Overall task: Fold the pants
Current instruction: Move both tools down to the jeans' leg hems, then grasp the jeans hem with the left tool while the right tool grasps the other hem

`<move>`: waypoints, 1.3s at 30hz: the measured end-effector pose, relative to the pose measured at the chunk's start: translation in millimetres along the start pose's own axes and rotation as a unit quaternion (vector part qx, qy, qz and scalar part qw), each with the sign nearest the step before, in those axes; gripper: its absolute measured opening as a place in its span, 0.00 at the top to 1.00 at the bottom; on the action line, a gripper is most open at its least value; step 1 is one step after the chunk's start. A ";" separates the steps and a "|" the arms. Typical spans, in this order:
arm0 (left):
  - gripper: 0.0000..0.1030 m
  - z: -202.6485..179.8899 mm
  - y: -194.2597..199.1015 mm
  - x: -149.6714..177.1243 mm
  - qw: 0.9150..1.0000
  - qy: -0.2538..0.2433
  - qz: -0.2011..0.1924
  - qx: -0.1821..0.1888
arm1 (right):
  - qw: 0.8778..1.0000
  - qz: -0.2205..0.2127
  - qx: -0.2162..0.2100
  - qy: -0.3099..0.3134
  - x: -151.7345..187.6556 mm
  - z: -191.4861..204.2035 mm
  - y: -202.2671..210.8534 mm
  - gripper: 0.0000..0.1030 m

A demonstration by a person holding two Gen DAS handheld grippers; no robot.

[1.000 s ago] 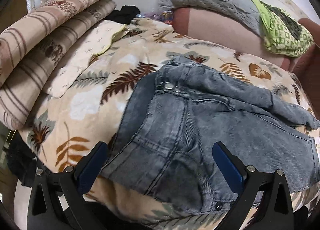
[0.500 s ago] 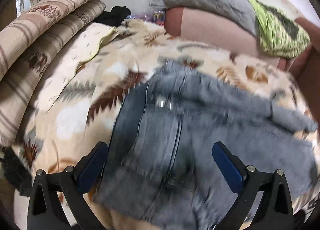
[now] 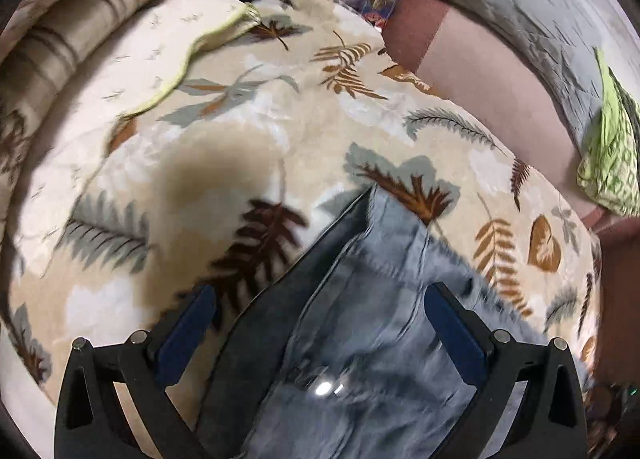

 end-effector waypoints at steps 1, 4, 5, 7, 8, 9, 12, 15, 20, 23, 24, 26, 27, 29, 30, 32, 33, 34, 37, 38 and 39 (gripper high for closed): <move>0.00 -5.0 -2.5 -5.0 1.000 -0.002 0.003 0.005 | 1.000 0.000 0.001 -0.003 -2.8 -2.0 -0.7 0.08; 0.00 -23.9 -18.8 -22.5 1.000 -0.016 0.016 -0.002 | 1.000 0.000 0.013 0.001 -7.2 -5.3 -4.7 0.15; 0.00 -29.3 -23.4 -27.8 1.000 -0.021 0.014 -0.005 | 1.000 0.001 0.013 -0.001 -10.6 -6.3 -5.5 0.16; 0.00 -39.2 -34.6 -36.6 0.999 -0.036 0.017 -0.016 | 1.000 -0.001 0.015 0.000 -12.8 -5.7 -4.0 0.16; 0.00 -42.9 -40.3 -39.6 0.999 -0.040 0.024 -0.015 | 1.000 -0.001 0.013 0.001 -14.1 -5.9 -0.8 0.16; 0.00 -46.3 -44.8 -41.1 0.999 -0.042 0.029 -0.011 | 1.000 0.002 0.010 0.000 -15.5 -4.3 1.1 0.16; 0.00 -51.2 -59.0 -47.3 0.999 -0.035 0.039 0.000 | 1.000 0.012 0.006 -0.006 -18.9 -0.7 3.7 0.16; 0.11 -56.8 -73.7 -48.6 0.998 -0.035 0.052 -0.001 | 0.999 0.028 0.003 -0.017 -19.9 4.9 -3.9 0.16; 0.61 -63.5 -88.2 -44.7 0.996 -0.060 0.064 -0.032 | 0.999 0.039 0.034 0.002 -16.2 18.0 -22.7 0.50; 0.78 -57.4 -88.1 -48.6 0.996 -0.049 0.065 -0.030 | 0.998 0.029 0.056 0.022 -15.3 22.3 -24.0 0.70; 0.82 -55.9 -88.4 -50.0 0.996 -0.049 0.065 -0.033 | 0.997 0.027 0.061 0.033 -14.2 23.8 -24.2 0.75; 0.92 -54.0 -88.8 -52.3 0.996 -0.053 0.064 -0.037 | 0.996 0.028 0.066 0.047 -12.1 25.9 -23.5 0.77; 0.94 -54.1 -88.0 -53.4 0.996 -0.055 0.064 -0.035 | 0.996 0.026 0.069 0.056 -10.5 28.4 -22.3 0.79; 0.97 -54.8 -84.8 -53.2 0.996 -0.061 0.058 -0.035 | 0.995 0.022 0.073 0.071 -8.6 33.2 -19.0 0.80; 0.98 -55.6 -82.3 -53.2 0.996 -0.065 0.054 -0.032 | 0.994 0.018 0.074 0.080 -7.7 36.6 -16.9 0.81; 0.98 -57.4 -74.7 -53.5 0.996 -0.071 0.043 -0.024 | 0.993 0.009 0.075 0.094 -5.8 43.1 -11.4 0.82; 0.98 -56.9 -69.7 -53.6 0.997 -0.071 0.037 -0.017 | 0.992 0.007 0.075 0.100 -5.3 46.1 -9.2 0.82; 0.98 -55.6 -63.7 -54.3 0.997 -0.069 0.031 -0.009 | 0.992 0.003 0.073 0.105 -4.4 48.6 -6.1 0.82; 0.98 -49.9 -48.1 -58.2 0.998 -0.062 0.015 0.003 | 0.992 0.000 0.064 0.111 -3.0 51.6 0.5 0.82; 0.98 -46.7 -47.7 -60.3 0.998 -0.053 0.019 0.014 | 0.992 0.003 0.057 0.109 -2.3 51.3 0.1 0.82; 0.98 -43.9 -49.0 -61.8 0.998 -0.047 0.023 0.023 | 0.994 0.000 0.050 0.101 -2.3 49.2 1.4 0.82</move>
Point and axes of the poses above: each gripper's, at about its wrist camera, not at the fingertips, and y roughly against the way its jaws point, z to its left, x to its underside, the point moved 1 cm from there along -y, roughly the way its jaws point, and after that the axes turned 8 degrees about -x, right-handed, at the moved point
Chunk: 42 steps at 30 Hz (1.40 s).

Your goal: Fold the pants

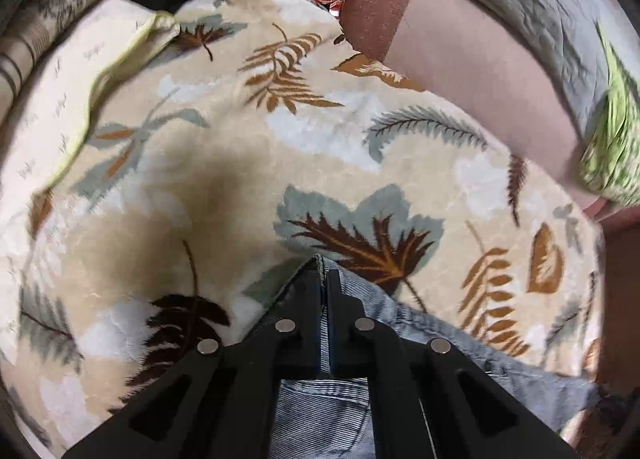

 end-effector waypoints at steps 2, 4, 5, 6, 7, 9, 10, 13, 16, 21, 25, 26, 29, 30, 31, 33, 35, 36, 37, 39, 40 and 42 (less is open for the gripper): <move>0.98 2.0 -2.2 0.1 1.000 0.001 -0.004 -0.014 | 1.000 -0.001 -0.003 0.000 1.2 -1.3 0.2 0.82; 0.87 2.0 -13.5 -0.6 1.000 0.009 0.013 -0.012 | 1.000 0.003 -0.004 -0.003 1.6 -2.8 -1.3 0.82; 0.67 1.5 -19.5 -1.0 1.000 0.011 0.027 -0.003 | 1.000 0.008 -0.006 -0.009 1.2 -4.4 -3.5 0.80; 0.58 0.8 -24.1 -0.7 0.999 0.013 0.036 0.006 | 1.000 0.011 -0.009 -0.017 0.9 -7.4 -4.9 0.78; 0.44 -0.5 -25.4 -0.1 0.999 0.015 0.033 0.003 | 0.999 0.013 -0.011 -0.030 0.4 -12.1 -7.1 0.77; 0.38 -3.8 -23.3 0.4 1.000 0.015 0.013 -0.010 | 0.998 0.020 -0.013 -0.051 0.6 -20.3 -12.3 0.41; 0.37 -7.2 -24.1 -0.2 1.000 0.009 0.008 -0.012 | 0.998 0.019 -0.016 -0.056 0.8 -22.1 -13.2 0.32; 0.67 -18.0 -30.5 -0.4 1.000 -0.018 0.012 -0.021 | 0.998 0.016 -0.024 -0.054 -0.1 -21.1 -17.5 0.30; 0.98 -24.2 -37.6 1.2 0.998 -0.043 0.020 -0.043 | 0.999 0.027 -0.005 -0.034 -2.1 -14.2 -24.4 0.53; 0.98 -23.0 -7.0 3.3 0.998 -0.049 -0.020 -0.040 | 1.000 0.012 0.012 0.004 -0.7 -0.7 -12.9 0.85; 0.98 -8.9 53.2 9.1 0.997 -0.029 -0.076 -0.011 | 1.000 -0.016 -0.005 0.019 3.0 13.7 18.1 0.86; 0.98 -2.8 70.8 12.7 0.996 -0.022 -0.092 -0.002 | 0.999 -0.026 -0.011 0.022 4.6 17.5 29.2 0.86; 0.98 24.8 136.5 37.3 0.989 0.000 -0.144 0.038 | 0.997 -0.059 -0.044 0.033 16.4 26.0 68.3 0.86; 0.98 35.3 154.6 48.5 0.987 0.003 -0.155 0.050 | 0.995 -0.071 -0.057 0.034 24.3 25.1 83.0 0.86; 0.98 51.5 175.5 67.3 0.984 0.008 -0.167 0.067 | 0.994 -0.081 -0.072 0.034 35.2 21.0 96.6 0.86; 0.97 75.5 196.5 99.2 0.981 0.011 -0.173 0.085 | 0.991 -0.089 -0.091 0.029 59.6 6.4 112.4 0.86; 0.97 107.2 205.9 143.8 0.980 0.019 -0.171 0.104 | 0.990 -0.086 -0.107 0.019 90.9 -17.8 119.3 0.84; 0.96 122.3 204.8 165.8 0.981 0.022 -0.162 0.105 | 0.992 -0.078 -0.102 0.015 109.9 -34.8 119.3 0.79; 0.93 135.0 195.3 187.0 0.985 0.015 -0.141 0.096 | 0.993 -0.068 -0.091 0.006 125.8 -51.9 118.1 0.75; 0.93 159.7 165.0 223.2 0.996 -0.001 -0.085 0.034 | 0.998 -0.042 -0.050 -0.026 157.0 -92.6 110.3 0.27; 0.92 170.3 156.5 232.9 0.997 0.002 -0.072 0.006 | 0.998 -0.037 -0.031 -0.050 171.7 -114.4 110.2 0.24; 0.92 189.7 149.4 241.3 0.997 0.026 -0.057 -0.037 | 0.996 -0.046 -0.034 -0.073 184.2 -134.1 119.1 0.24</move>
Point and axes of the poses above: each gripper's, at about its wrist camera, not at the fingertips, and y roughly against the way its jaws point, z to its left, x to its underside, the point moved 1 cm from there along -y, roughly the way its jaws point, and after that the axes turned 8 degrees about -x, right-handed, at the moved point
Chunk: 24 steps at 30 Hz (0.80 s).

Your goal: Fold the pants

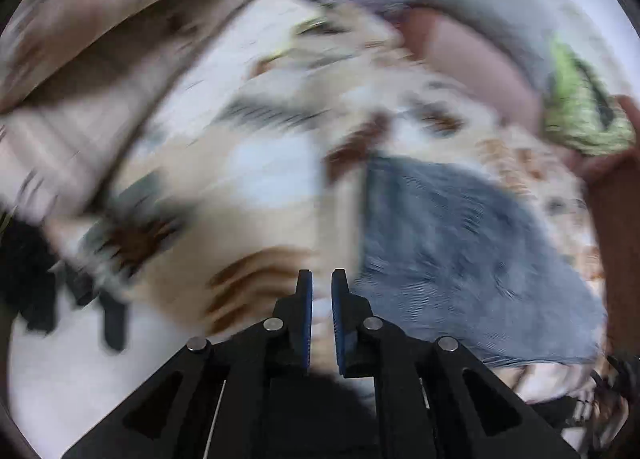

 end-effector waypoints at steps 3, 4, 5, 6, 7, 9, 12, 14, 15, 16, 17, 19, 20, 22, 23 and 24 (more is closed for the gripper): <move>0.69 0.7 21.1 -11.0 0.999 0.025 -0.037 0.016 | 1.000 -0.025 -0.017 0.000 1.5 6.1 20.2 0.24; 0.47 -9.3 30.5 -15.5 0.998 0.021 -0.053 0.026 | 0.999 -0.024 -0.025 0.009 0.9 16.1 22.2 0.24; 0.33 -22.0 39.1 -18.3 0.996 0.016 -0.075 0.035 | 0.999 -0.019 -0.033 0.020 1.4 26.5 21.8 0.24; 0.31 -32.4 44.8 -17.9 0.995 0.009 -0.092 0.040 | 0.999 -0.011 -0.040 0.030 2.3 38.2 17.4 0.24; 0.31 -50.2 49.1 -18.0 0.993 -0.008 -0.107 0.044 | 0.999 -0.003 -0.041 0.035 3.9 45.6 12.3 0.24; 0.31 -82.3 47.2 -15.2 0.991 -0.047 -0.112 0.059 | 0.999 0.006 -0.030 0.037 5.3 57.0 -3.7 0.24; 0.31 -128.9 10.9 -1.2 0.990 -0.103 -0.086 0.040 | 0.998 0.041 0.029 0.039 16.4 50.2 -38.5 0.25; 0.31 -148.1 -25.4 10.3 0.988 -0.148 -0.039 -0.021 | 0.995 0.052 0.067 0.052 22.8 43.4 -47.0 0.33; 0.31 -153.3 -52.1 18.8 0.984 -0.171 0.004 -0.053 | 0.994 0.050 0.073 0.060 23.3 45.4 -44.3 0.36; 0.31 -152.9 -61.9 22.7 0.983 -0.174 0.015 -0.059 | 0.992 0.046 0.090 0.072 22.4 50.3 -37.2 0.36; 0.30 -150.0 -61.6 24.0 0.984 -0.168 0.005 -0.057 | 0.990 0.034 0.104 0.085 19.6 56.3 -29.2 0.35; 0.30 -148.0 -48.4 18.4 0.986 -0.156 -0.013 -0.060 | 0.987 -0.001 0.118 0.105 6.5 69.6 -11.5 0.34; 0.30 -148.2 -40.7 14.2 0.986 -0.152 -0.027 -0.058 | 0.988 -0.020 0.109 0.110 -2.4 77.8 -3.7 0.33; 0.29 -156.3 -22.4 4.9 0.985 -0.155 -0.065 -0.042 | 0.990 -0.033 0.080 0.114 -22.9 92.8 -0.8 0.26; 0.29 -163.2 -15.9 1.8 0.983 -0.162 -0.082 -0.034 | 0.991 -0.021 0.065 0.117 -34.6 100.7 -9.8 0.23; 0.28 -168.5 -13.8 1.4 0.981 -0.167 -0.091 -0.030 | 0.992 -0.003 0.047 0.119 -46.8 106.5 -23.4 0.23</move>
Point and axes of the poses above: each gripper's, at about its wrist camera, not at the fingertips, and y roughly against the way its jaws point, z to its left, x to its underside, the point moved 1 cm from there along -y, roughly the way its jaws point, and after that the axes turned 8 degrees about -x, right-handed, at the moved point
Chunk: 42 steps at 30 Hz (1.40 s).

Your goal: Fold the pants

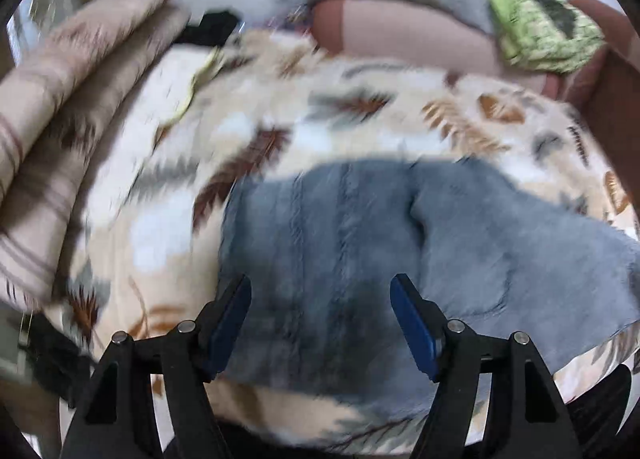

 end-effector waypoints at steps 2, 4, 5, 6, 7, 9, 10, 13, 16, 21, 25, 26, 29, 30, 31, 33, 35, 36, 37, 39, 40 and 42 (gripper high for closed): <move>0.22 -10.1 -7.6 -0.7 1.000 -0.017 -0.001 -0.002 | 0.999 0.034 0.007 -0.001 -19.8 -0.4 -30.8 0.23; 0.22 -20.6 -36.2 10.6 0.998 -0.042 0.036 -0.023 | 0.996 0.087 -0.002 -0.025 -27.6 -10.7 -65.8 0.25; 0.20 -23.8 -47.0 18.5 0.997 -0.046 0.052 -0.025 | 0.994 0.102 -0.012 -0.032 -29.4 -12.3 -74.8 0.52; 0.18 -22.1 -49.4 23.1 0.998 -0.032 0.044 -0.019 | 0.993 0.112 -0.011 -0.023 -29.4 -9.8 -80.4 0.81; 0.13 -17.3 -46.4 26.3 0.999 -0.012 0.036 -0.017 | 0.994 0.105 0.000 0.008 -30.0 0.0 -77.1 0.81; 0.13 -10.7 -48.6 26.6 0.999 0.006 0.042 -0.004 | 0.995 0.073 0.018 0.072 -32.2 24.6 -62.4 0.85; 0.11 -9.3 -51.3 26.6 0.999 0.008 0.044 0.001 | 0.993 0.043 0.031 0.104 -33.5 37.1 -51.0 0.85; 0.09 -7.0 -56.0 26.2 0.999 0.009 0.042 -0.003 | 0.980 -0.044 0.078 0.176 -28.5 51.0 -39.6 0.86; 0.09 -8.6 -53.7 25.5 0.999 0.010 0.046 -0.008 | 0.983 0.067 0.117 0.123 -21.4 10.9 -87.0 0.84; 0.09 -5.6 -17.9 10.7 1.000 0.010 0.009 -0.020 | 0.984 -0.027 0.104 0.144 -10.2 25.2 -28.5 0.74; 0.09 -6.6 4.9 -2.8 0.999 0.022 -0.041 -0.013 | 0.983 -0.051 0.005 0.176 19.0 59.7 9.6 0.37; 0.09 -8.9 -0.1 -2.7 0.999 0.021 -0.034 -0.017 | 0.983 -0.048 -0.017 0.176 27.2 60.6 8.1 0.22; 0.08 -13.8 -55.4 13.9 0.996 0.001 0.078 -0.051 | 0.988 0.051 0.023 0.146 54.1 31.6 -41.8 0.21; 0.06 -1.6 -67.3 22.3 0.995 0.044 0.090 -0.017 | 0.986 0.105 0.048 0.117 63.0 10.8 -63.4 0.24; 0.05 6.3 -63.0 22.3 0.995 0.062 0.084 -0.008 | 0.985 0.074 0.051 0.145 64.2 17.3 -53.9 0.27; 0.05 13.9 -46.9 15.4 0.994 0.065 0.092 -0.008 | 0.981 0.071 0.072 0.165 62.9 34.6 -41.5 0.27; 0.05 19.1 -24.3 4.7 0.996 0.074 0.050 0.000 | 0.979 0.047 0.072 0.187 57.1 60.8 -26.3 0.28; 0.05 22.4 -9.6 -2.8 0.997 0.077 0.016 0.006 | 0.975 0.036 0.069 0.207 54.8 80.2 -21.6 0.27; 0.05 25.2 -1.2 -7.5 0.997 0.081 -0.007 0.004 | 0.972 0.031 0.052 0.226 53.3 103.9 -20.8 0.27; 0.05 27.2 -2.1 -11.5 0.996 0.076 -0.026 -0.027 | 0.967 0.042 -0.002 0.251 51.6 149.1 -32.4 0.27; 0.05 26.0 -15.2 -9.2 0.997 0.059 -0.001 -0.046 | 0.963 0.054 -0.032 0.261 52.7 171.5 -42.4 0.27; 0.05 25.1 -52.0 6.5 0.994 0.039 0.080 -0.062 | 0.954 0.086 -0.076 0.278 58.2 215.5 -72.8 0.27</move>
Point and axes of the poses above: each gripper's, at about its wrist camera, not at the fingertips, and y roughly against the way its jaws point, z to its left, x to its underside, the point moved 1 cm from there along -y, roughly the way its jaws point, and after that the axes turned 8 degrees about -x, right-handed, at the moved point
